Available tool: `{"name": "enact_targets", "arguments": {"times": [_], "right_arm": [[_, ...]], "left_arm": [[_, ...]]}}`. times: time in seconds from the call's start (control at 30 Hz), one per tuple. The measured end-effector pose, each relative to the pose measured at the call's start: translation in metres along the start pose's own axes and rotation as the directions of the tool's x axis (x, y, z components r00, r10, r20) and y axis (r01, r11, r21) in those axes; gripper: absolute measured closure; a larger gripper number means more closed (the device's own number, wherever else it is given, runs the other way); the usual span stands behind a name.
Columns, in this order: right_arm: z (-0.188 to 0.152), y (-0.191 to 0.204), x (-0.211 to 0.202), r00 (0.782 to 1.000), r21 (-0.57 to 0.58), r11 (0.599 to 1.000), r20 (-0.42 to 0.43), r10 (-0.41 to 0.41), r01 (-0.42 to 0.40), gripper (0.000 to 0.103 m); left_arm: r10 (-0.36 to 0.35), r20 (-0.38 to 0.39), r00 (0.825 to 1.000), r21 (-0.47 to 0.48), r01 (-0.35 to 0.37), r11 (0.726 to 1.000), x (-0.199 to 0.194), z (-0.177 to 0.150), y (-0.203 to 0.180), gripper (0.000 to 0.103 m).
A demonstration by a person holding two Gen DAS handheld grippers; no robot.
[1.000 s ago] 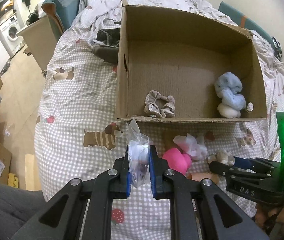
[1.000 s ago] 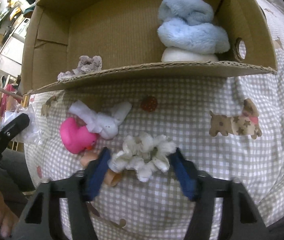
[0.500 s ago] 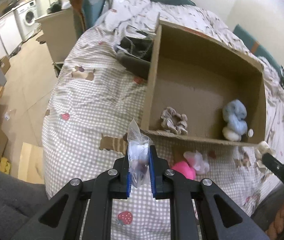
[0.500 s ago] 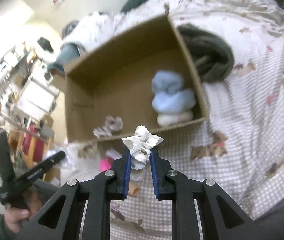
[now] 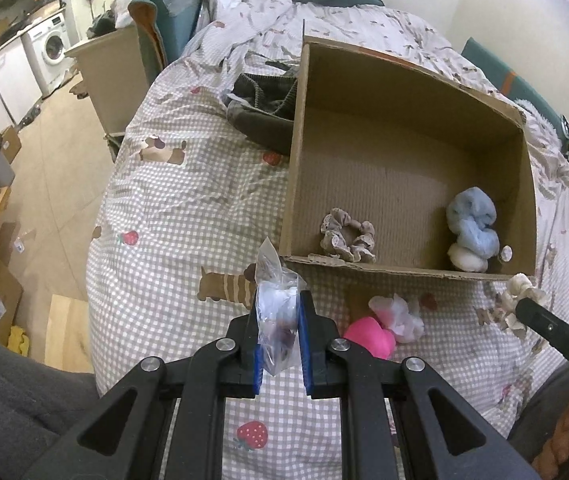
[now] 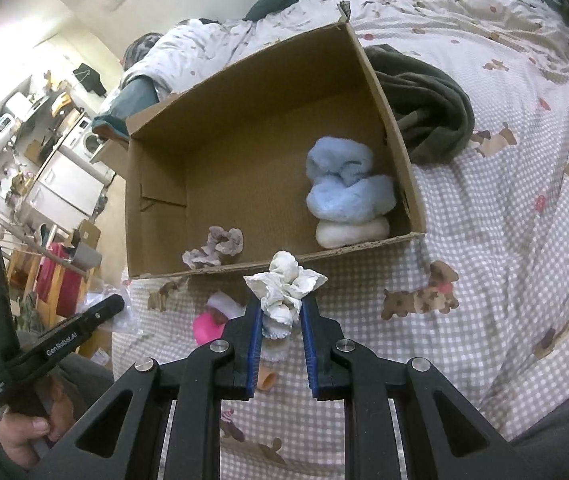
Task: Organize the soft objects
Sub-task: 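Lower the plastic bag and white scrunchie into the box and open both tools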
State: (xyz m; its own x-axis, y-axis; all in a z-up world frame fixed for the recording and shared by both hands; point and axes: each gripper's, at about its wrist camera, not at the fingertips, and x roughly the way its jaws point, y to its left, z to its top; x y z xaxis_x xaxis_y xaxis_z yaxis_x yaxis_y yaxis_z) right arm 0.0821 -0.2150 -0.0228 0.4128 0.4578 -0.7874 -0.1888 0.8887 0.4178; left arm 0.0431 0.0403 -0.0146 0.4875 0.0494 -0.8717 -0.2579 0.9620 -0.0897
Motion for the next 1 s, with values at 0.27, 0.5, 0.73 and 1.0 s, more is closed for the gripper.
{"name": "enact_targets", "arguments": {"times": [0.27, 0.5, 0.73, 1.0], "right_arm": [[-0.002, 0.004, -0.003, 1.0, -0.026, 1.0, 0.012, 0.014, -0.014, 0.083], [-0.001, 0.024, -0.025, 0.987, -0.117, 0.991, 0.137, 0.086, -0.07, 0.083], [0.005, 0.034, -0.044, 0.97, -0.166, 0.984, 0.222, 0.103, -0.066, 0.083], [0.053, 0.033, -0.038, 0.964, -0.188, 0.981, 0.25, 0.09, -0.043, 0.083]], "left_arm": [[0.017, 0.003, 1.0, 0.022, -0.017, 1.0, 0.003, -0.002, -0.004, 0.09], [0.029, 0.113, 0.993, 0.014, -0.031, 0.999, -0.015, 0.0, -0.005, 0.09], [-0.016, 0.224, 0.974, 0.071, 0.0, 0.997, -0.046, 0.017, -0.02, 0.09], [-0.046, 0.251, 0.967, 0.137, 0.011, 0.99, -0.045, 0.078, -0.046, 0.09]]}}
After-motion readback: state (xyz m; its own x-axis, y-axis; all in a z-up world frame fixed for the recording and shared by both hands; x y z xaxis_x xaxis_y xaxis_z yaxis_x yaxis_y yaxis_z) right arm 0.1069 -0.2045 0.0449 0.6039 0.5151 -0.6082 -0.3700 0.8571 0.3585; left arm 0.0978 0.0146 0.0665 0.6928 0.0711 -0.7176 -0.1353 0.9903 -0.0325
